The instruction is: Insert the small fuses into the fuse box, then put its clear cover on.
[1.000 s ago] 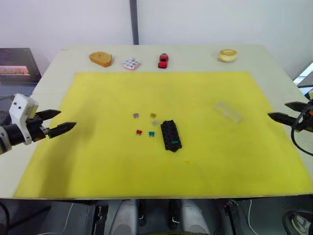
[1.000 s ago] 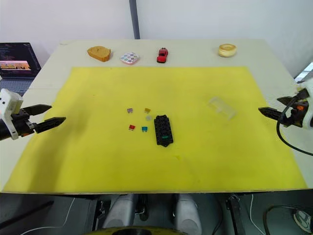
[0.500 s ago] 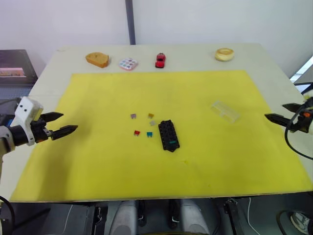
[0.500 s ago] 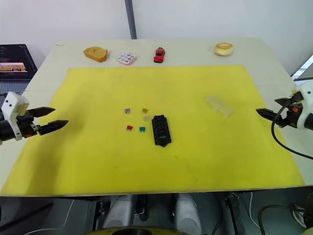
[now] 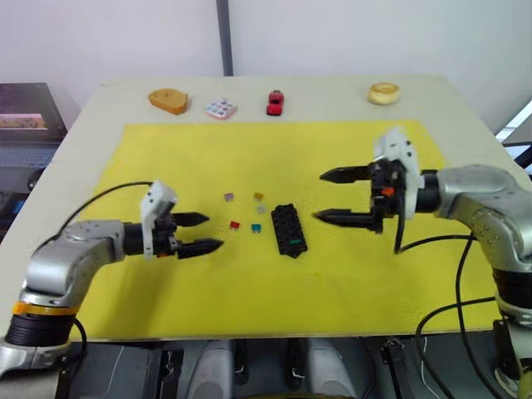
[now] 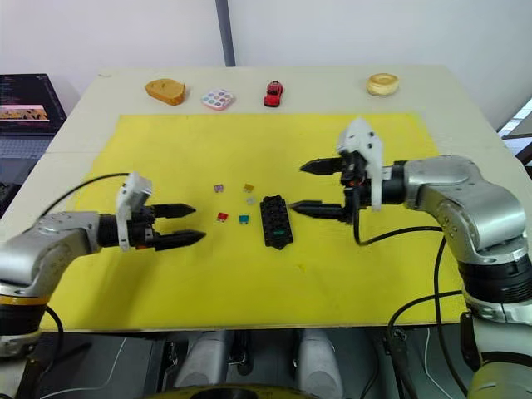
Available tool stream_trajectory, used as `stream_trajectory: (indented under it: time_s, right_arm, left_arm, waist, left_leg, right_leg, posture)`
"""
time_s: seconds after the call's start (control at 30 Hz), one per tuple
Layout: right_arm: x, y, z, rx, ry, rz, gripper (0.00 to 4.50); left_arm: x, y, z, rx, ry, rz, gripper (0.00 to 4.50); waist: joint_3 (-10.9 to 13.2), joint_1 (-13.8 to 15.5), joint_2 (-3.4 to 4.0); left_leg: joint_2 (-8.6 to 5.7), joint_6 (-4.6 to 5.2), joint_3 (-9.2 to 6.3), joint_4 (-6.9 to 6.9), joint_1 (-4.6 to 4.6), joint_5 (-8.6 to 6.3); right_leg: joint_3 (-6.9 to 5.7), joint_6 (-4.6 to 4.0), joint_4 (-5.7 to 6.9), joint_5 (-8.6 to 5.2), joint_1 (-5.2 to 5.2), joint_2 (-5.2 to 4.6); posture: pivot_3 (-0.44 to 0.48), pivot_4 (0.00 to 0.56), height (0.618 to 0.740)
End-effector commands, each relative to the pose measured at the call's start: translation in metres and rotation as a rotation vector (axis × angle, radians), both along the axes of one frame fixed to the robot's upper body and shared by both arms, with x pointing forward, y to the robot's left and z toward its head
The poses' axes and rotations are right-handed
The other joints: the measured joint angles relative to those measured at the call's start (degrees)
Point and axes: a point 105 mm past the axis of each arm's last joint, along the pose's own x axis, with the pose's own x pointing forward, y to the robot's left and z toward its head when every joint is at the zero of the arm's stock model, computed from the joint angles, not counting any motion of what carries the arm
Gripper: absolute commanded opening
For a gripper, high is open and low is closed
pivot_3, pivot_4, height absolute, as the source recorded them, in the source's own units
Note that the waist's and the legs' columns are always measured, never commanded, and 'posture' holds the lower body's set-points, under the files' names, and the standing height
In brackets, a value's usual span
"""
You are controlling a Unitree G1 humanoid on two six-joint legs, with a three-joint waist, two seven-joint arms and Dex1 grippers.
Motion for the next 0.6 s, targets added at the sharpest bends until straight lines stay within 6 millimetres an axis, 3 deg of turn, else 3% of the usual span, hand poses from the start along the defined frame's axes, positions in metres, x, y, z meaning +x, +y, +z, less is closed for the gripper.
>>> stream_trajectory:
  time_s: [0.03, 0.4, 0.6]
  right_arm:
    - [-0.023, 0.022, -0.001, 0.002, 0.006, 0.093, 4.48]
    - [-0.019, 0.022, -0.01, 0.024, 0.033, 0.042, 4.48]
    - [-0.017, 0.022, -0.009, 0.038, 0.037, 0.014, 4.48]
  left_arm:
    - [-0.001, -0.003, 0.0, -0.013, 0.016, -0.016, 4.5]
    - [0.012, -0.025, -0.013, -0.088, 0.118, -0.032, 4.5]
    - [0.021, -0.04, -0.01, -0.13, 0.128, -0.05, 4.5]
  waist:
    - [0.0, -0.06, -0.01]
    - [-0.02, 1.2, 0.0]
    - [-0.02, 1.24, 0.0]
  left_leg:
    - [0.0, 0.01, -0.02, 0.0, 0.0, -0.01]
    - [-0.04, 0.03, -0.07, 0.09, 0.0, -0.01]
    - [-0.05, 0.24, -0.2, 0.33, 0.0, -0.14]
  right_leg:
    - [0.0, 0.0, 0.0, 0.0, 0.0, 0.0]
    - [-0.02, -0.01, 0.0, 0.0, 0.06, -0.02]
    - [-0.11, -0.01, 0.0, 0.0, 0.24, -0.05]
  posture:
    - [0.0, 0.15, 0.74]
    - [0.0, 0.15, 0.74]
    - [0.0, 0.15, 0.74]
